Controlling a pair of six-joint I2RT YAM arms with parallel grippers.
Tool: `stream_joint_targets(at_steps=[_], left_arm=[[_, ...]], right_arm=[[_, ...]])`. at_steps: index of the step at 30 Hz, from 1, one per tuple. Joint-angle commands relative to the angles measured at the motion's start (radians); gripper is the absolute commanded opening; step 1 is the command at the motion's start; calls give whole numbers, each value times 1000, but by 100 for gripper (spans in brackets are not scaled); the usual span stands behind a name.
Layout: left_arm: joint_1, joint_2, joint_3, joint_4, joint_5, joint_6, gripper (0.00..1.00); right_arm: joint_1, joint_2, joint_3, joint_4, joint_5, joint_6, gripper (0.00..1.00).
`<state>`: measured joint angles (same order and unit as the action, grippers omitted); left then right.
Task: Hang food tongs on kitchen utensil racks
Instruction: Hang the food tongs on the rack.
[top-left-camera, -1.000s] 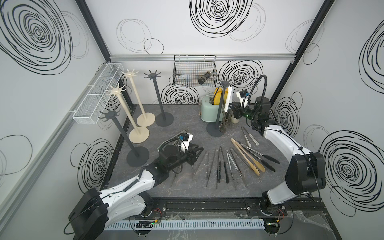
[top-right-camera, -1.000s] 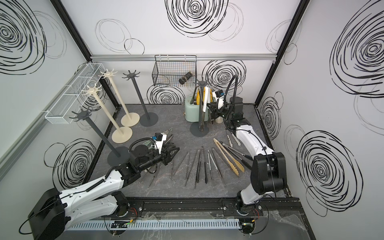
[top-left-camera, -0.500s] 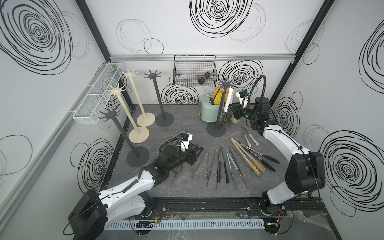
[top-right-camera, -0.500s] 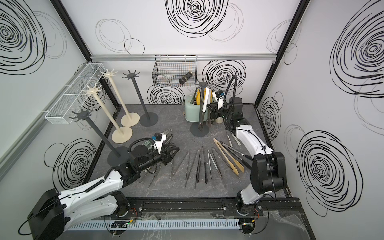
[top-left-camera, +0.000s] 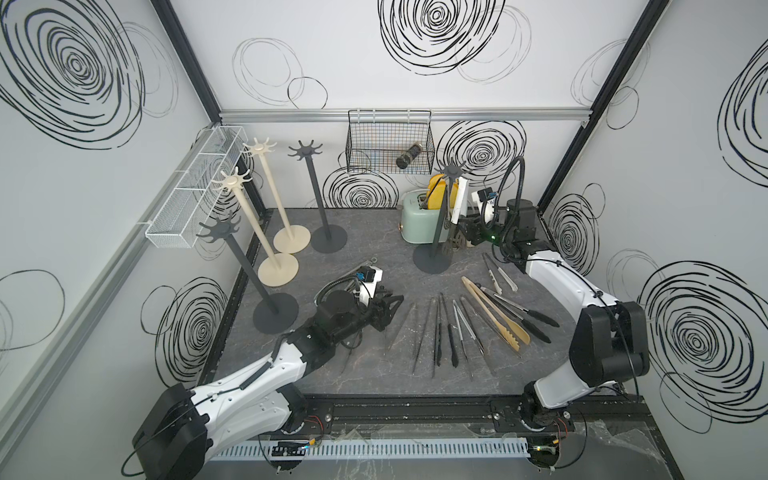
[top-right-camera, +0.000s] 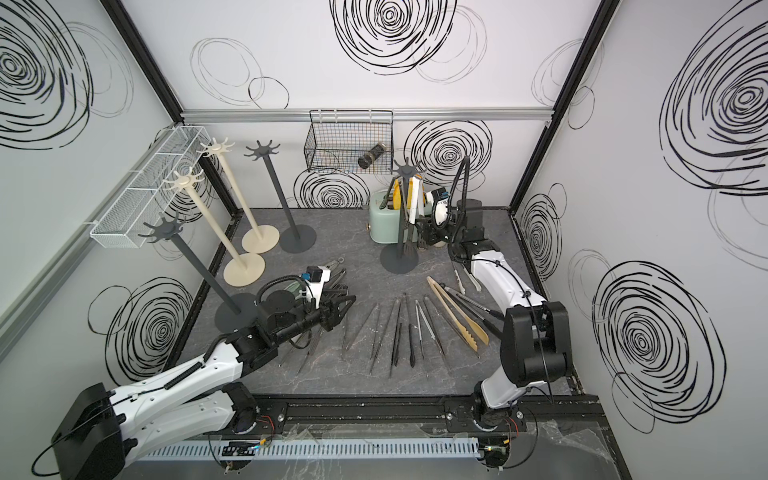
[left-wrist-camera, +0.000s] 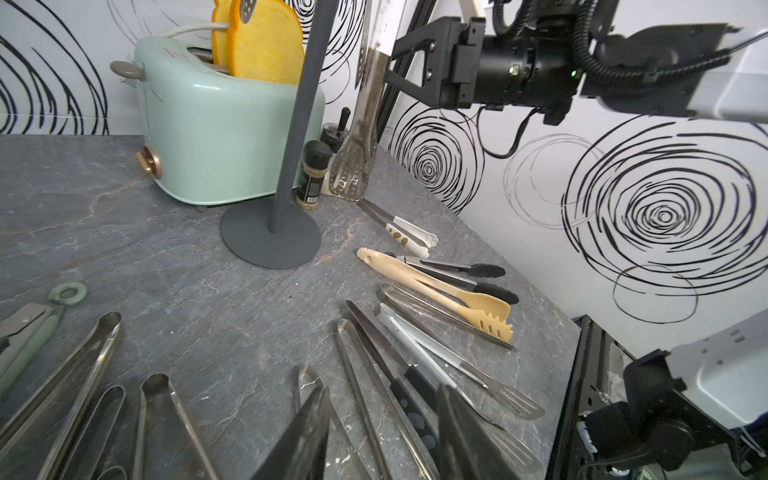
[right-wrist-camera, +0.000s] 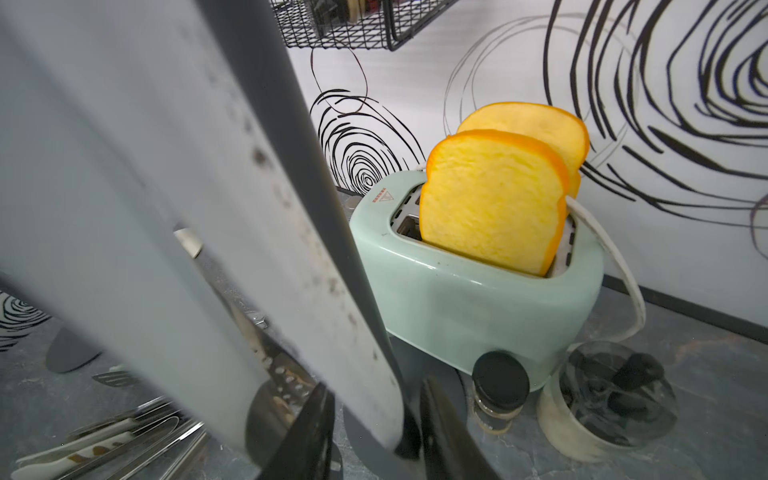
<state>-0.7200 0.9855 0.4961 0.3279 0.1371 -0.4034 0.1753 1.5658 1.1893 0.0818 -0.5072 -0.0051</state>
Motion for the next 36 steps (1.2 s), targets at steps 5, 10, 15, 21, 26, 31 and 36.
stream_joint_targets(at_steps=[5, 10, 15, 21, 26, 31, 36], left_arm=[[22, -16, 96, -195, -81, 4, 46], [64, -3, 158, -348, -107, -19, 45], [113, 45, 223, -483, -75, -50, 44], [85, 151, 302, -616, -56, -124, 48], [3, 285, 381, -739, -143, -196, 52], [-31, 422, 424, -785, -194, -252, 53], [-32, 512, 438, -777, -250, -271, 52]], right_arm=[[0, -89, -44, -29, 19, -12, 50], [-3, -141, -84, -52, 58, -1, 58], [-3, -197, -117, -91, 130, 88, 60], [9, -288, -185, -126, 158, 204, 62], [21, -341, -220, -181, 191, 206, 65], [28, -387, -270, -188, 190, 215, 68], [37, -419, -310, -183, 170, 225, 68]])
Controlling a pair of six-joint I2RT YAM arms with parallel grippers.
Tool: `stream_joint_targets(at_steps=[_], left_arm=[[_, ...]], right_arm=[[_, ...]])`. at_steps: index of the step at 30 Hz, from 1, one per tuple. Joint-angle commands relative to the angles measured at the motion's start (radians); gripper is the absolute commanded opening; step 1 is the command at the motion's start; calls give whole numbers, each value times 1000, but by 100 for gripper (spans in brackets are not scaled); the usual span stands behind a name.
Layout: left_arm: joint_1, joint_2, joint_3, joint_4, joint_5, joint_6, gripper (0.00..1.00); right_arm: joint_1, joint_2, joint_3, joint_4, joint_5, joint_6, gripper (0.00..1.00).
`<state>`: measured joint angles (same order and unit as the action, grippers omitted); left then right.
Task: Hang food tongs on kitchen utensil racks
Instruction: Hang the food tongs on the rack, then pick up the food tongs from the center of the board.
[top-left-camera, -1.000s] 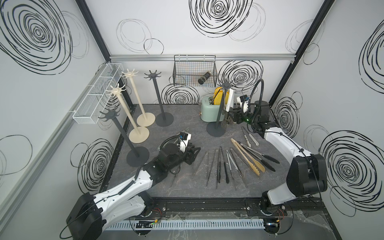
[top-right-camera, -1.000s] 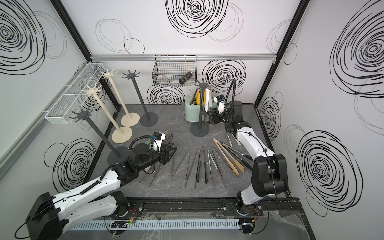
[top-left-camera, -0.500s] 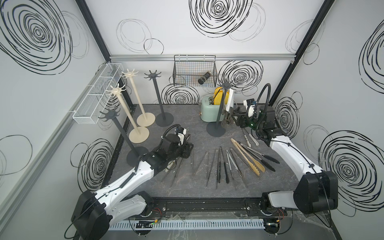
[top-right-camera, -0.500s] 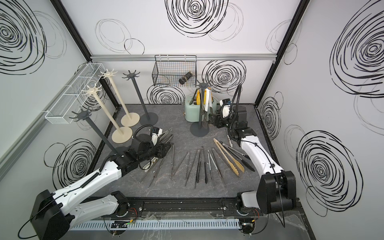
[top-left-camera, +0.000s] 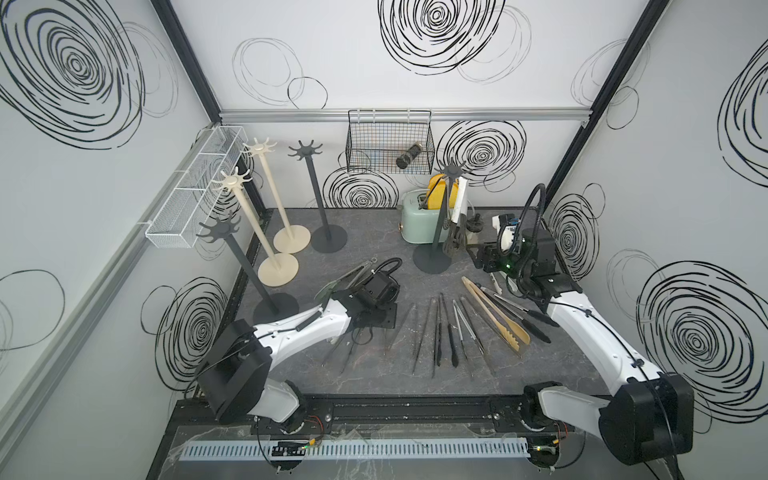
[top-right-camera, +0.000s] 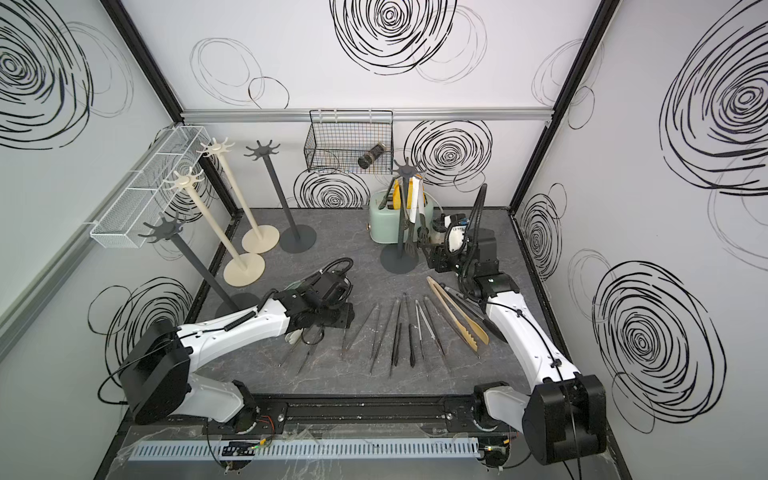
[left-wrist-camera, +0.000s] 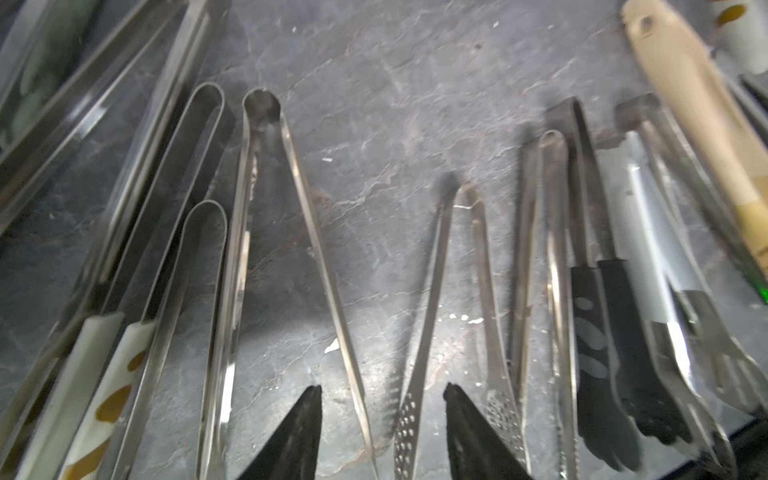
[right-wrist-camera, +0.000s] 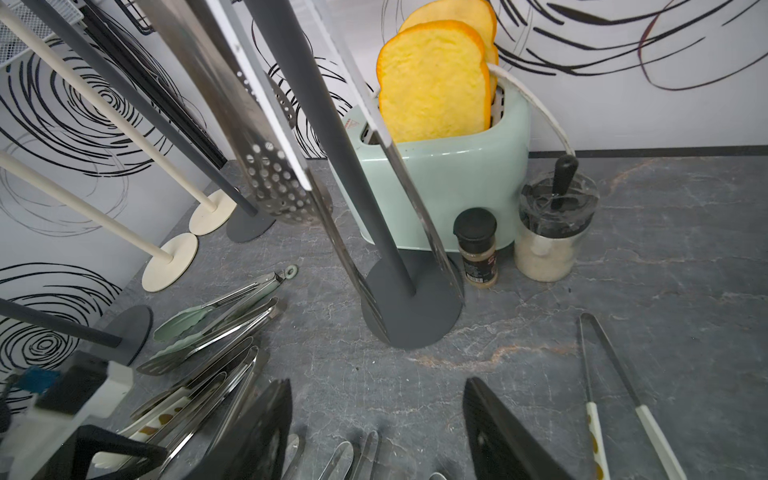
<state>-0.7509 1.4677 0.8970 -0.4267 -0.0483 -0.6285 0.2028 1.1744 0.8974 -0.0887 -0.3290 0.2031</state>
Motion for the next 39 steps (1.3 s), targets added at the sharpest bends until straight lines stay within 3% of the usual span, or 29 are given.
stream_joint_targets(at_steps=[1, 6, 15, 30, 39], left_arm=[[-1, 52, 43, -19, -72, -44, 52], [-1, 157, 50, 40, -62, -37, 47], [-3, 290, 68, 55, -98, -30, 30], [-30, 310, 75, 70, -84, -20, 0], [-59, 267, 140, 56, -117, 1, 0]], right_arm=[[12, -34, -25, -12, -8, 17, 69], [12, -53, -50, -5, -8, 15, 69], [12, -47, -67, 5, -13, 9, 70], [9, -36, -69, 11, -13, 3, 70], [5, -48, -69, 2, 1, 0, 70]])
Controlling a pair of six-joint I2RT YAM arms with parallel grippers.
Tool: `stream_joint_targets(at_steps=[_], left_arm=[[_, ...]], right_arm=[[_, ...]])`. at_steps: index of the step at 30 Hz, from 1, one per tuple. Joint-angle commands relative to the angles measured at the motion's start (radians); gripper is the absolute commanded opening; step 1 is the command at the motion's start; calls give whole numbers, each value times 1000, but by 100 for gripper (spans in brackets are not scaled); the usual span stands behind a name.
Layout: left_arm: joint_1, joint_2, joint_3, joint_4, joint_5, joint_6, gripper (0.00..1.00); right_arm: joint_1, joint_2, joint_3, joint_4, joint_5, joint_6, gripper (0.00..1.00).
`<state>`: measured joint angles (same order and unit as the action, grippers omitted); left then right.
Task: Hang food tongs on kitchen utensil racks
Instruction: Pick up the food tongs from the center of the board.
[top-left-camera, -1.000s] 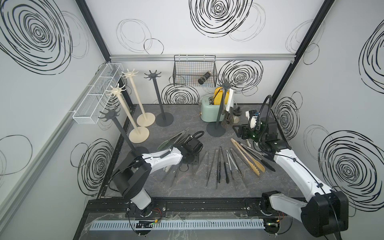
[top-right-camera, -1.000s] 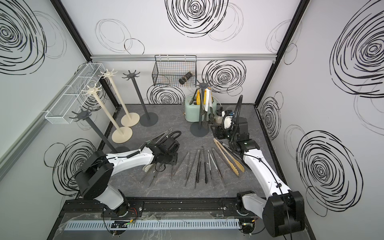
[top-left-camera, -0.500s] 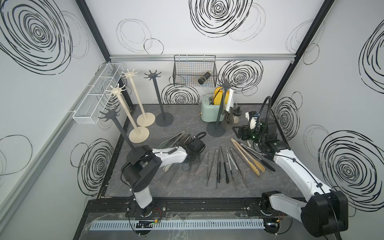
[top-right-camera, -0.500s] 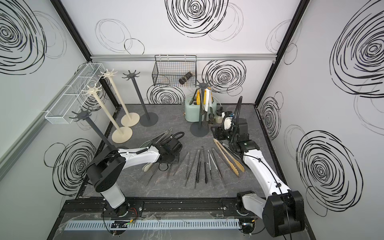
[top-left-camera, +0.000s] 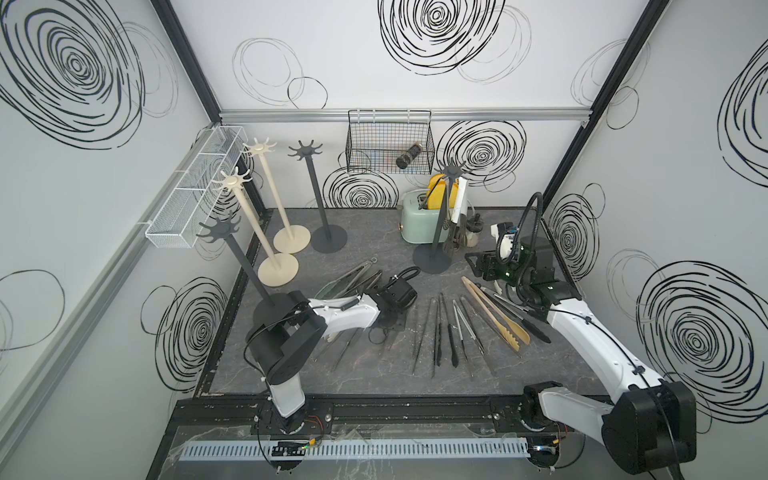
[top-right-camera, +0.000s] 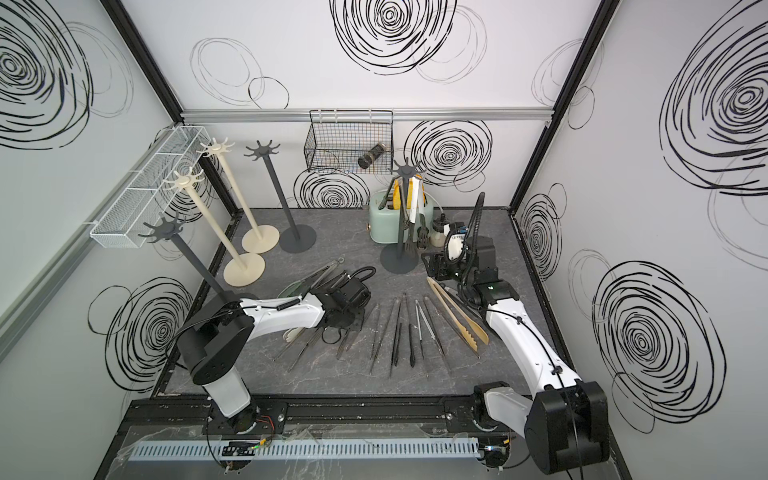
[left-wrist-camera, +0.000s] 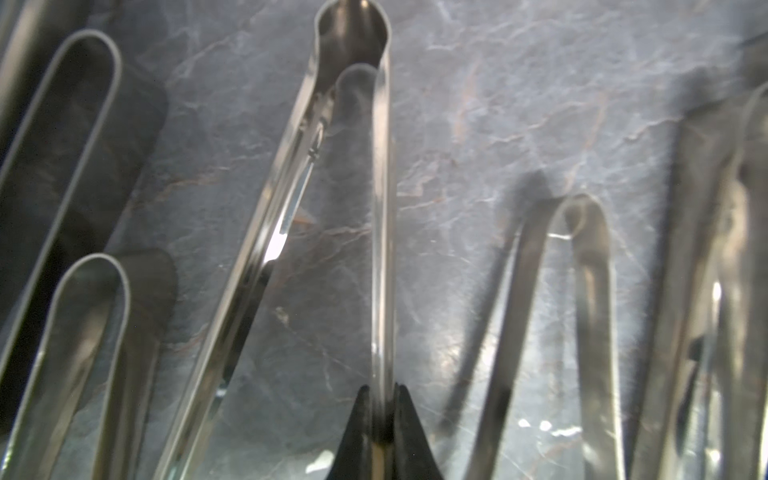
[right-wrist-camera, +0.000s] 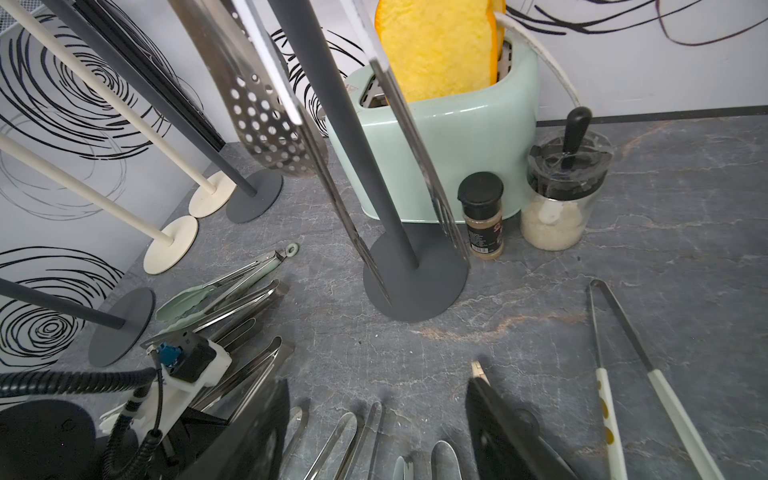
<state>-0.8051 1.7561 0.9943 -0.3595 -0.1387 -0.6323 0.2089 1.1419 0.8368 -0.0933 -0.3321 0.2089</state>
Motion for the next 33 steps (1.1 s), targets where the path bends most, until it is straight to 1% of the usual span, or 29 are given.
stream_joint_targets(at_steps=[1, 6, 11, 17, 20, 23, 24, 27, 33], left_arm=[[-5, -32, 50, -19, -41, 8, 0], [-1, -94, 94, -45, -109, 27, 0], [1, -161, 103, 17, -154, 55, 0], [-1, -240, 102, 168, -195, 97, 0], [-15, -271, 117, 280, -199, 150, 0], [-40, -295, 140, 377, -231, 207, 0], [-50, -302, 150, 408, -245, 241, 0], [-74, -308, 200, 465, -270, 289, 0], [-109, -274, 337, 483, -329, 335, 0]], right_arm=[[-2, -16, -10, 7, 5, -5, 70], [-2, -16, -13, 9, 14, -5, 70], [-3, -13, -16, 13, 24, -5, 70], [-4, -11, -27, 20, 50, 1, 70], [-3, -9, -43, 37, 64, 16, 70], [-2, -6, -54, 44, 71, 30, 70], [-2, -4, -57, 48, 74, 33, 70], [-1, -5, -68, 59, 85, 38, 70], [4, 7, -73, 73, 91, 40, 70]])
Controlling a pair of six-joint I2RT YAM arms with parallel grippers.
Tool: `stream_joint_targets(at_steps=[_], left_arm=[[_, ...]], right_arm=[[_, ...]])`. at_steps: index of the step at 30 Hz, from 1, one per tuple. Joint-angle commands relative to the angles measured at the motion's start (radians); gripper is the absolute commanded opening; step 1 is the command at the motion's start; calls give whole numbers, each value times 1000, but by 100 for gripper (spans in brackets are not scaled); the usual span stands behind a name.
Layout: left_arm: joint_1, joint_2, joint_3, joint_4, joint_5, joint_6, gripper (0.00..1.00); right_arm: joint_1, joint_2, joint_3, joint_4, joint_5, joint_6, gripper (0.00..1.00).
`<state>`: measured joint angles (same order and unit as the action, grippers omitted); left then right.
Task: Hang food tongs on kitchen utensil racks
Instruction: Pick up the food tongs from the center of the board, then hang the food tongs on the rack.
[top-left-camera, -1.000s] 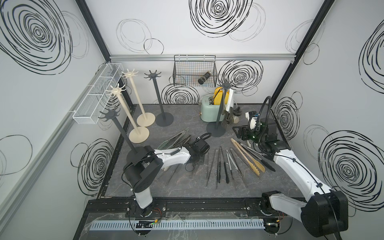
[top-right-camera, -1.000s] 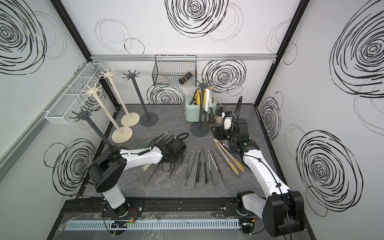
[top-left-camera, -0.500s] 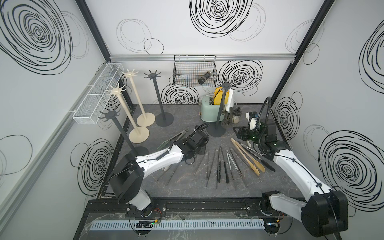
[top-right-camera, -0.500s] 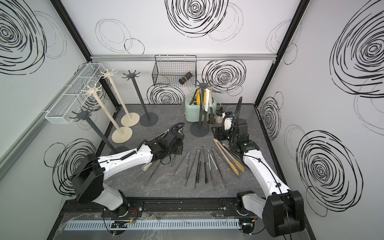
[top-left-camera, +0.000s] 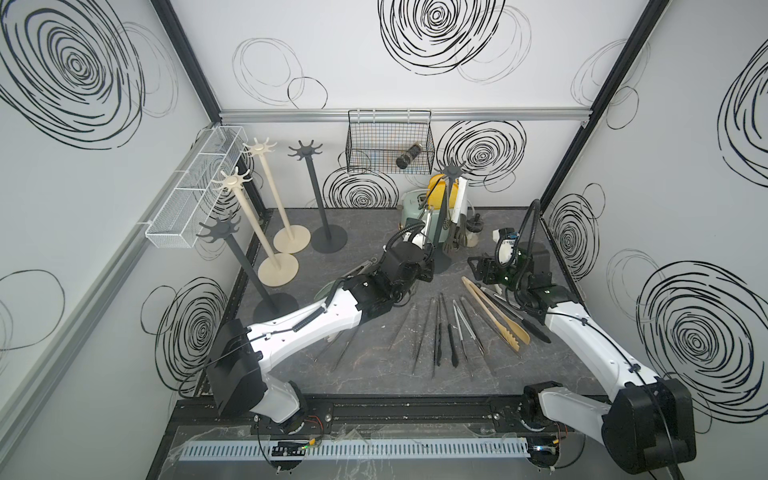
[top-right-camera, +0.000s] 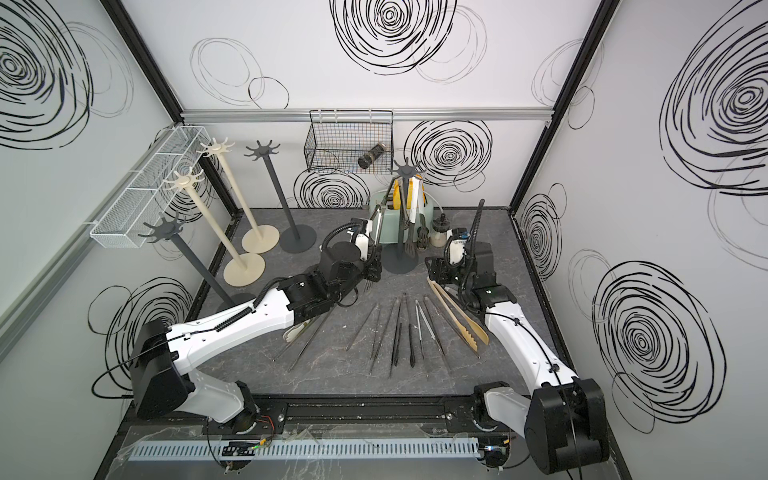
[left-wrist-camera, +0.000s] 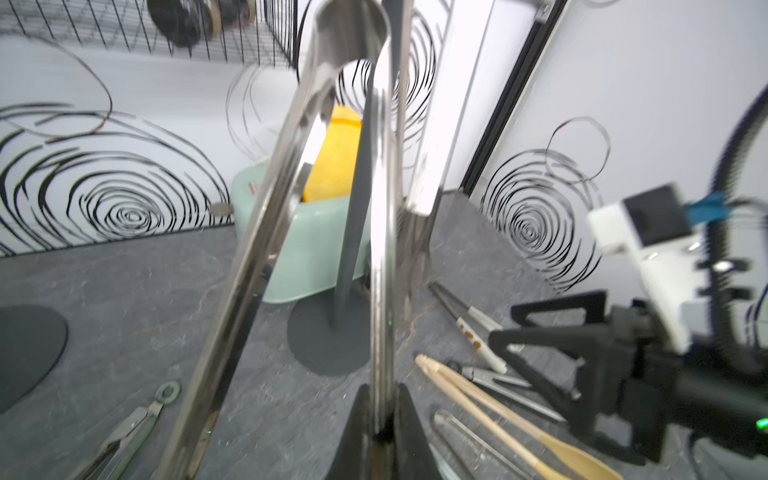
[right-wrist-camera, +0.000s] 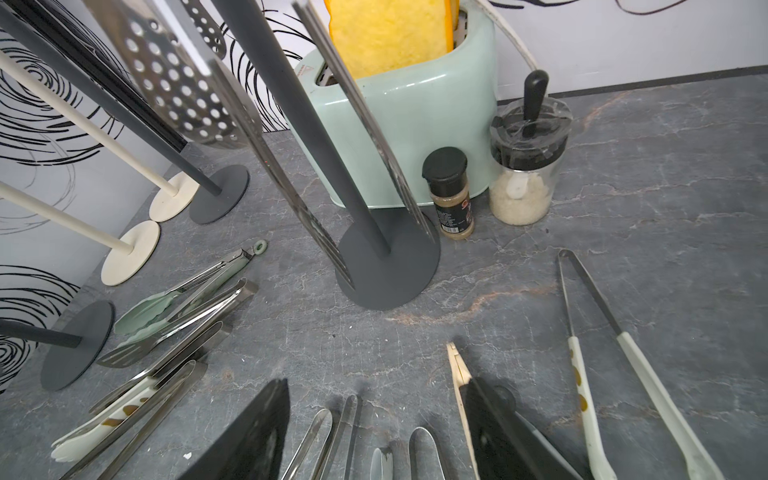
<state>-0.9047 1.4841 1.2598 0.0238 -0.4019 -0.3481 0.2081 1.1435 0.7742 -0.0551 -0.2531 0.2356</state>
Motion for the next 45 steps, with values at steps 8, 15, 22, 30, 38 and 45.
stream_joint_targets(at_steps=[8, 15, 22, 30, 38, 45], left_arm=[[-38, 139, 289, 61, -97, 61, 0], [-64, 259, 436, 47, -157, 42, 0], [-65, 317, 501, 30, -204, 33, 0], [-53, 369, 534, 27, -192, 29, 0], [-46, 420, 583, 15, -193, 23, 0], [-37, 420, 579, 19, -212, 23, 0]], right_arm=[[14, 23, -13, 45, 21, 24, 69], [16, 12, -21, 46, 33, 24, 69], [16, 5, -38, 56, 33, 23, 69], [16, 16, -41, 70, 17, 24, 70], [14, 18, -48, 78, 10, 24, 70], [13, 19, -49, 81, 6, 23, 70]])
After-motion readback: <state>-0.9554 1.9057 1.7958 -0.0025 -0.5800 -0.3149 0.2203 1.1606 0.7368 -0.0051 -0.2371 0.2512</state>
